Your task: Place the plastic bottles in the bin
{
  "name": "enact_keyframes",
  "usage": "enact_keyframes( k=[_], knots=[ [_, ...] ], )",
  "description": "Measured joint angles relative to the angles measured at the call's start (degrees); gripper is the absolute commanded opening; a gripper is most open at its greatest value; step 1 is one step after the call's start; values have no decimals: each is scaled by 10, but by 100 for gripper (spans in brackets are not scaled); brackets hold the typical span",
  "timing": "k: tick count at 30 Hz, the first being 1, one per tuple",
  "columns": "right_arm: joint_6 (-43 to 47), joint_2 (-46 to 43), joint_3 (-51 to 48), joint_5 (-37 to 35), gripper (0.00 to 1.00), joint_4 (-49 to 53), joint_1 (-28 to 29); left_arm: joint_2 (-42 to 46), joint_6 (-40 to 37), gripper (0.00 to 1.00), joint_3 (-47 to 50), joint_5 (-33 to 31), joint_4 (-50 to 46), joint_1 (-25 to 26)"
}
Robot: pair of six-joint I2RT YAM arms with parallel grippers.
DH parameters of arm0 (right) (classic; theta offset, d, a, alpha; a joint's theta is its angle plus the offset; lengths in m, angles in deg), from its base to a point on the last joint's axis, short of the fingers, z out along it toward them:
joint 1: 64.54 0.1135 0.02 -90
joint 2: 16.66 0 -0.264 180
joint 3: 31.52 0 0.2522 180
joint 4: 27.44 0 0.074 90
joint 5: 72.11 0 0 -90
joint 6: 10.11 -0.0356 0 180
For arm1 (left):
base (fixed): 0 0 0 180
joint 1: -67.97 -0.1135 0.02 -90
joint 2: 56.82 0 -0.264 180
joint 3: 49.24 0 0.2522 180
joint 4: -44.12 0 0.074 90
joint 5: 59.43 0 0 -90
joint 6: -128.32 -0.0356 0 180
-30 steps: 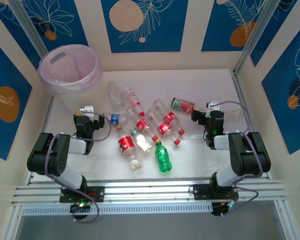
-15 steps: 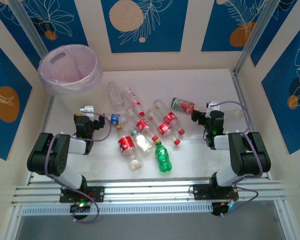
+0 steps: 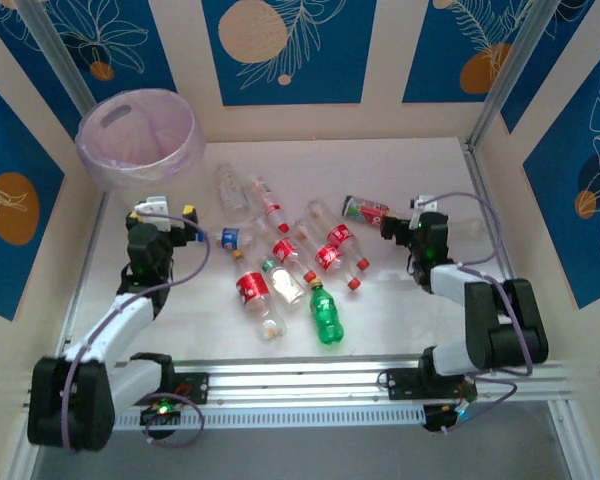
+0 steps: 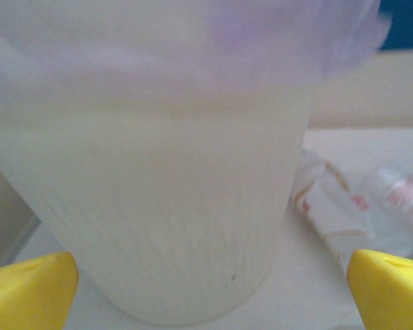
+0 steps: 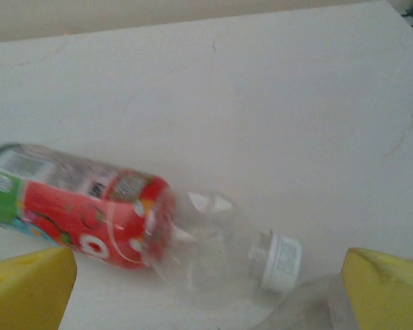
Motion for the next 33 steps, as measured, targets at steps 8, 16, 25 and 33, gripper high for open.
enact_keyframes(
  k=[8, 16, 25, 33],
  knots=[
    [-92, -195, 155, -38, 99, 312, -11, 168, 73, 100, -52, -3, -260, 4],
    [-255, -164, 234, 21, 97, 591, -157, 144, 160, 98, -159, 48, -466, 13],
    [-305, -17, 260, 150, 97, 628, -268, 73, 180, 98, -268, 117, -565, 62],
    [-317, 108, 316, 181, 95, 596, -287, 3, 178, 99, -294, 117, -574, 160]
  ],
)
